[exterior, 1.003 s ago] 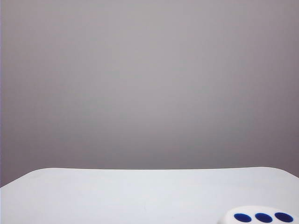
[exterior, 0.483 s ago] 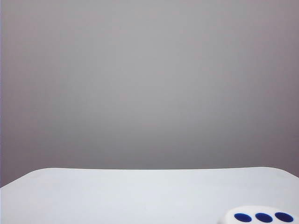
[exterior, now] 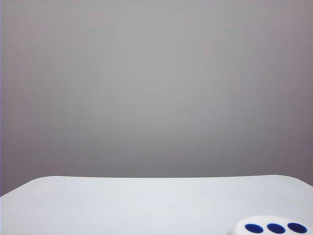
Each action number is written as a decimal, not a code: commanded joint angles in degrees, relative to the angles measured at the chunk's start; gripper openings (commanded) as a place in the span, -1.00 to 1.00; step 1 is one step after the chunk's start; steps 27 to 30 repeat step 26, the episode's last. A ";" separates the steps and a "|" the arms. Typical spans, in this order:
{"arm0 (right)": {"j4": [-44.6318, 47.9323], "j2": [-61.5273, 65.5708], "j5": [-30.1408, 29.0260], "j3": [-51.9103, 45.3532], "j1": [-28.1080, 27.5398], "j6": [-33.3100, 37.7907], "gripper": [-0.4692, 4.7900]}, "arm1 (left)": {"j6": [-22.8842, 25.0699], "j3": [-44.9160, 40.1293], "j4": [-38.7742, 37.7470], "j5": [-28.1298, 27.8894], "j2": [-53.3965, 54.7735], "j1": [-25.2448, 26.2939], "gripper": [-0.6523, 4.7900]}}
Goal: Pick up the dice on the table and roll the dice.
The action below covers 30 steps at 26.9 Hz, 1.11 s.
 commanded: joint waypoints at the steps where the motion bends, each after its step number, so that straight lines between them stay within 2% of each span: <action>1: 0.17 -0.11 1.18 -0.35 -0.02 0.13 -0.82 | 1.51 0.09 -0.63 0.00 -0.02 -0.04 -0.76; 8: 0.26 -0.13 1.01 -0.33 0.02 0.20 -0.82 | 0.83 0.09 -0.52 -0.04 -0.02 -0.11 -0.76; 15: 0.28 -0.13 1.01 -0.33 0.02 0.20 -0.82 | 0.83 0.09 -0.50 -0.02 -0.02 -2.49 -0.76; 30: 0.28 -0.13 1.01 -0.33 0.02 0.20 -0.82 | 0.83 0.09 -0.48 0.15 -0.02 -2.40 -0.76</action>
